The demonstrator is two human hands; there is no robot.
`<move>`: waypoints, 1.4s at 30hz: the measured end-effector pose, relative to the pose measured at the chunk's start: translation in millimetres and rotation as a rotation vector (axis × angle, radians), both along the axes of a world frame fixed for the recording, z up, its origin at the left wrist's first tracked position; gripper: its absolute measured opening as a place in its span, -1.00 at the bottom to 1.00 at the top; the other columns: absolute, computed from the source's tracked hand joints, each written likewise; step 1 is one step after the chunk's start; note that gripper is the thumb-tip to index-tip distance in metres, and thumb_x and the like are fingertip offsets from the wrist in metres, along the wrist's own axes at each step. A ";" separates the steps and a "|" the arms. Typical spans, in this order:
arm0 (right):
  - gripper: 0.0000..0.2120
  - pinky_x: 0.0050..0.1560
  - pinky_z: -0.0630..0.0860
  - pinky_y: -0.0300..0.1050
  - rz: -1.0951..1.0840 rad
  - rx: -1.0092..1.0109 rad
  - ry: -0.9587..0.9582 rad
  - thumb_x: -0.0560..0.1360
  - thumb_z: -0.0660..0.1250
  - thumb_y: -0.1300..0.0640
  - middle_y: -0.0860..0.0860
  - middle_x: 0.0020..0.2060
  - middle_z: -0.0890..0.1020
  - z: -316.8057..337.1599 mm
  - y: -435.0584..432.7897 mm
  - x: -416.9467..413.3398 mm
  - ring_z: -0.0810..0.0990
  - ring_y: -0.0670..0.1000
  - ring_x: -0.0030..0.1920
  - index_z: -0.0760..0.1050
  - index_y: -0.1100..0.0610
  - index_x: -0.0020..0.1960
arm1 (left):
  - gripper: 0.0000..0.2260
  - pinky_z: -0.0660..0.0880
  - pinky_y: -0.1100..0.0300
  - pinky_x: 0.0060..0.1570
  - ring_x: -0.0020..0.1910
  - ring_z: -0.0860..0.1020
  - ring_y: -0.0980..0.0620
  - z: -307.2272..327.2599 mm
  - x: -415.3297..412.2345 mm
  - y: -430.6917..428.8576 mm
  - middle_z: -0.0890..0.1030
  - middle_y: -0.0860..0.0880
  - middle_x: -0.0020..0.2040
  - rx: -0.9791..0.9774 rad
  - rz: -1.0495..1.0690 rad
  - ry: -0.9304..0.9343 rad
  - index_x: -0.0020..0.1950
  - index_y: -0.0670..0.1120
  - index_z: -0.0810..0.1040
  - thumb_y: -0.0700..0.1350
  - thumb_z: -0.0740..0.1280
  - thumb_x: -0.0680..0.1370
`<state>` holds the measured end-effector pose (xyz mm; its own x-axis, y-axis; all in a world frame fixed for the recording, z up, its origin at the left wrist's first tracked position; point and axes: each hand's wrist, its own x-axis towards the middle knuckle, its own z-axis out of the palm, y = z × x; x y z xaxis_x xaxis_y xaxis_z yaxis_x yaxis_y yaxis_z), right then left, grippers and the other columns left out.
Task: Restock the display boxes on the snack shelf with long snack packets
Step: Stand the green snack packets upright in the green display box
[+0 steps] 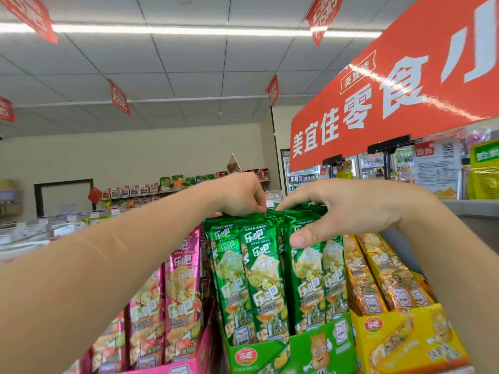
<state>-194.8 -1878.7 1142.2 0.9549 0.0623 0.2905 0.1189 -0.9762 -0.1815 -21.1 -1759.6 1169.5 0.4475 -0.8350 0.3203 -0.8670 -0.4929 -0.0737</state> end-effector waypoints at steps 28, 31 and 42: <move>-0.57 0.27 0.20 0.03 -0.174 -0.220 -1.015 0.60 0.13 0.03 -0.04 0.39 0.47 -109.5 29.1 -1.6 0.32 -0.03 0.45 0.39 0.09 0.44 | -0.54 0.41 0.31 0.13 0.15 0.51 0.23 -89.4 -80.3 87.6 0.57 0.28 0.11 -0.606 -0.318 -0.236 0.28 0.12 0.45 0.20 0.40 0.43; -0.49 0.32 0.20 0.07 -0.174 -0.175 -0.981 0.61 0.09 -0.01 -0.04 0.51 0.29 -115.4 30.8 -5.6 0.19 -0.04 0.52 0.24 0.07 0.53 | -0.55 0.51 0.23 0.12 0.13 0.55 0.21 -103.0 -90.9 88.9 0.49 0.41 0.11 -0.904 -0.418 -0.130 0.29 0.21 0.41 0.06 0.46 0.45; -0.42 0.34 0.15 0.13 -0.146 -0.139 -0.831 0.56 0.24 0.00 -0.06 0.54 0.21 -121.0 33.9 -17.8 0.11 -0.02 0.54 0.17 -0.05 0.54 | -0.70 0.51 0.11 -0.07 -0.13 0.53 0.08 -91.1 -116.9 88.7 0.55 -0.12 -0.04 -1.518 -0.586 0.066 0.21 -0.17 0.38 -0.24 0.40 0.55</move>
